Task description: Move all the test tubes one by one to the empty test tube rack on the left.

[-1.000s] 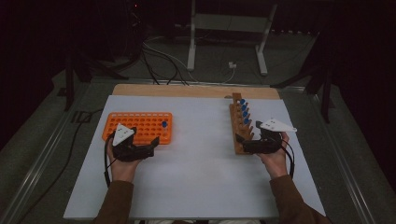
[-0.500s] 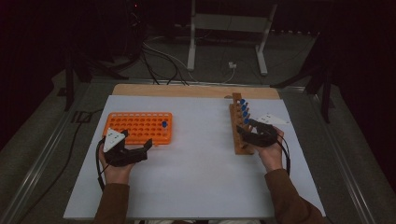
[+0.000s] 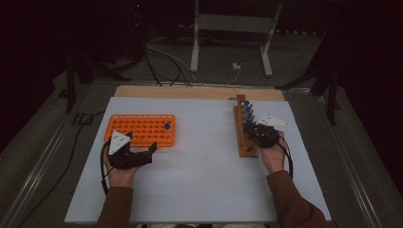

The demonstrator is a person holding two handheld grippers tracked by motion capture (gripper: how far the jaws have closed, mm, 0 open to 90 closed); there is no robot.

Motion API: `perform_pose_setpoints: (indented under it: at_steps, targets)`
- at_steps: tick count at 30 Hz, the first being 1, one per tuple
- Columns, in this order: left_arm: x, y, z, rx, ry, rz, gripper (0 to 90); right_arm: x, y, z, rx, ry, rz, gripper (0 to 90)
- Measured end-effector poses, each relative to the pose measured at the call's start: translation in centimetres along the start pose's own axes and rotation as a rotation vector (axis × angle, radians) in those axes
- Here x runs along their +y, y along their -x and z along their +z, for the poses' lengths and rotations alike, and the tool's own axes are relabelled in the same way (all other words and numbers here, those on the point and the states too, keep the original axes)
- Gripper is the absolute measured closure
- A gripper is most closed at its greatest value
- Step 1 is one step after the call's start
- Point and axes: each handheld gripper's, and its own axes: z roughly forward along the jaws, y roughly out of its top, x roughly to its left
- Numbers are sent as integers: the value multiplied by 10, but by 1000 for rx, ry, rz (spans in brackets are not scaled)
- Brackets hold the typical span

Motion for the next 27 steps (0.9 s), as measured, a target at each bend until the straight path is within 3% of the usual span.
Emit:
perform_pose_setpoints:
  at_steps: [9, 27]
  targets:
    - [0, 2, 1, -2, -2, 8, 6, 0, 0, 1, 2, 5, 8, 772]
    - [1, 5, 1, -10, -9, 17, 7, 19, 6, -21, 24, 59, 28, 774]
